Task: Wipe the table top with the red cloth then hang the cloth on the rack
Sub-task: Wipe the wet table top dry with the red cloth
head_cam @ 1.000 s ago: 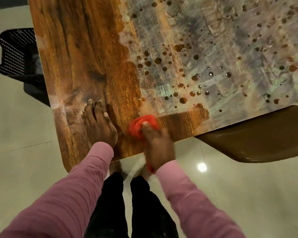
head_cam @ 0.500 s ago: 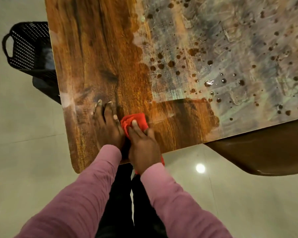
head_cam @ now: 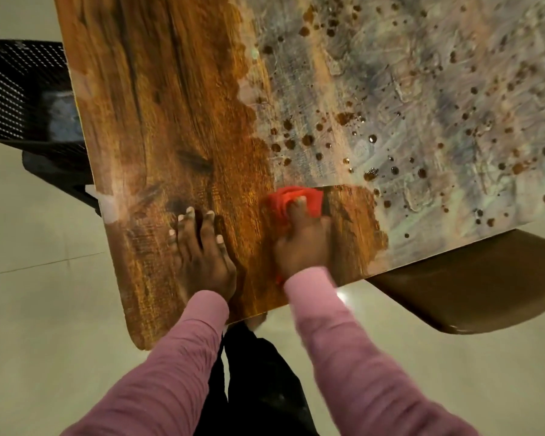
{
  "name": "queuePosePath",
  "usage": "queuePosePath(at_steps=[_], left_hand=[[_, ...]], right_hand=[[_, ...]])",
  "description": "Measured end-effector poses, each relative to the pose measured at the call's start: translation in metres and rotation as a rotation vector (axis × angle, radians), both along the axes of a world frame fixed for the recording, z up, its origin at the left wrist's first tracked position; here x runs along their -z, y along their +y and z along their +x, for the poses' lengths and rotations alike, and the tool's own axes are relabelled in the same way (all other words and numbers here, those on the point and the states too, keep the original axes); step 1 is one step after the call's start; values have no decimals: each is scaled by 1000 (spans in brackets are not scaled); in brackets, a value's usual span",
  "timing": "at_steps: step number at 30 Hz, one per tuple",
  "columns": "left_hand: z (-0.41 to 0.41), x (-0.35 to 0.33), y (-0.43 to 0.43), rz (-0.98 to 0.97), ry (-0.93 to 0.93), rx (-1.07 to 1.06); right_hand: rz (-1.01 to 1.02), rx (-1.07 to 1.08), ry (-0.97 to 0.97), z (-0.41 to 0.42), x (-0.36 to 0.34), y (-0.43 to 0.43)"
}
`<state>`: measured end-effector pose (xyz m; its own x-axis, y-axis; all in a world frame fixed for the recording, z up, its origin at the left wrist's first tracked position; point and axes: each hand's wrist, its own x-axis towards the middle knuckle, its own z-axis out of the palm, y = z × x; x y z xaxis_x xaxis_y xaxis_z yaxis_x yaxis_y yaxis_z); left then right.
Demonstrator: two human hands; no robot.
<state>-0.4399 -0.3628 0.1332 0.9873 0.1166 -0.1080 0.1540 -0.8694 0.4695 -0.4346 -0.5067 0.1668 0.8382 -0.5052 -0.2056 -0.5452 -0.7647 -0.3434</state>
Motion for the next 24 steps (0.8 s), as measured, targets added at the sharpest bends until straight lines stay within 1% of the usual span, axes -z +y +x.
queuePosePath(at_steps=[2,3,4,5,6,7,8,9,10,11,13,15,16,17,19,20,21,22,23,24], left_hand=[[-1,-1,0,-33,26,-5],[0,-2,0,-41,23,4],[0,-1,0,-33,18,17],[0,-1,1,-14,23,28],[0,1,2,3,33,35],[0,2,3,16,37,41],[0,3,2,27,34,45],[0,4,2,38,28,51],[1,5,1,49,25,55],[1,5,1,58,24,55],[1,7,0,79,34,58],[2,6,1,104,49,63],[3,6,2,113,49,64],[3,5,2,115,44,66],[2,4,2,107,33,80],[2,3,1,111,30,93],[3,2,1,118,30,96],[4,1,1,123,33,85],[5,1,1,126,43,70],[5,0,2,125,53,56]], right_hand=[[30,-344,26,-7,-5,44],[41,-464,36,-8,-6,45],[32,-527,25,-8,-8,35],[-14,-522,9,-8,-9,14],[-82,-446,10,-5,-9,-12],[-157,-327,-10,2,-8,-44],[-227,-213,38,13,-8,-79],[-249,-77,78,25,-8,-109],[-232,47,107,37,-6,-133],[-190,177,97,51,-8,-144],[-181,298,49,69,-6,-128],[-147,268,16,72,1,-76],[-112,180,-25,70,3,-41],[-61,73,-62,68,5,-6],[18,-223,-85,61,1,48],[20,-370,-105,58,-2,54],[-3,-466,-127,58,-3,46],[-32,-478,-138,59,-5,29],[-40,-401,-135,62,-6,6],[-56,-250,-128,69,-6,-24]])
